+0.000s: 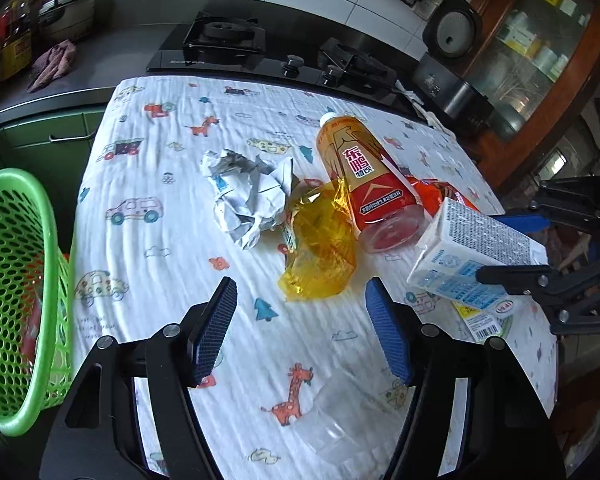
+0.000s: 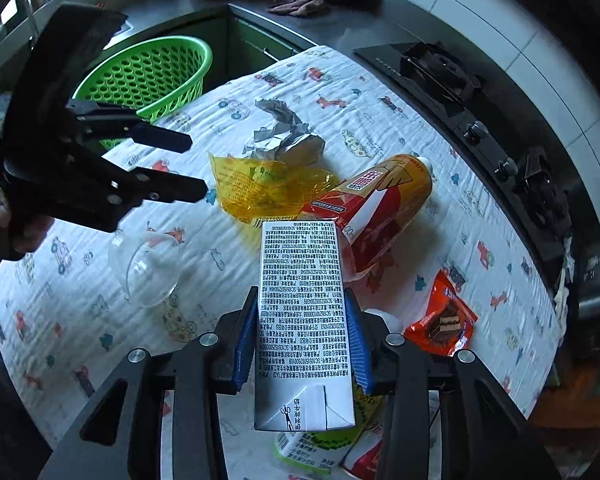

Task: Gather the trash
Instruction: 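Grasp the milk carton with the right tool while the left tool grasps the yellow bag, then carry the yellow plastic bag to the basket and release it with the left tool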

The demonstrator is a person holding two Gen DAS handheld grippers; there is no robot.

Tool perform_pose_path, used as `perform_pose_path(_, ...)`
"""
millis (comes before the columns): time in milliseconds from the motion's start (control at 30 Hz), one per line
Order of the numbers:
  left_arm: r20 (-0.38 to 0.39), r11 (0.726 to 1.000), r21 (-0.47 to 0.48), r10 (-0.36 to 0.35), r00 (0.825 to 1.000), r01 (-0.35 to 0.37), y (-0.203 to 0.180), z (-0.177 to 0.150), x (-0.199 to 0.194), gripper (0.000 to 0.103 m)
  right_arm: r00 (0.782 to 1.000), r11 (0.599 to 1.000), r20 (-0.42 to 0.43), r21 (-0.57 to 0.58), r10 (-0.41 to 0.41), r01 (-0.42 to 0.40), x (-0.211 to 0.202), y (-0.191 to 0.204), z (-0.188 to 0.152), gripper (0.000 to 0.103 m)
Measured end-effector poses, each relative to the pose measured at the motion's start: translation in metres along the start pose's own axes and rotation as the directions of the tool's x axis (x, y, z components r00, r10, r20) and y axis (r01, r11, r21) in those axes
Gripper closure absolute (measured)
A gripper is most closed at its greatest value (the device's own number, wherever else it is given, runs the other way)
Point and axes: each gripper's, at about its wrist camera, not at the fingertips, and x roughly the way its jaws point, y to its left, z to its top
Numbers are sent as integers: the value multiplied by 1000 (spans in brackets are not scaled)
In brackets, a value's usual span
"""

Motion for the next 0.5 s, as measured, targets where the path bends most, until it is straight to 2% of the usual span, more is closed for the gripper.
perform_pose_path(100, -19, 999, 37, -10, 1000, 11, -9, 9, 15, 43, 1000, 998, 22, 55, 5, -6, -8, 1, -8, 64)
perform_pose_path(267, -45, 997, 74, -10, 999, 13, -16, 16, 34, 45, 999, 992, 30, 122, 17, -20, -10, 0, -23, 64)
perform_pose_path(367, -61, 997, 78, -16, 998, 21, -17, 18, 42, 60, 999, 987, 28, 157, 17, -21, -10, -1, -31, 64)
perform_pose_path(500, -51, 995, 96, 2, 999, 3, -18, 16, 43, 65, 999, 981, 32, 191, 24, -30, -9, -1, -38, 64)
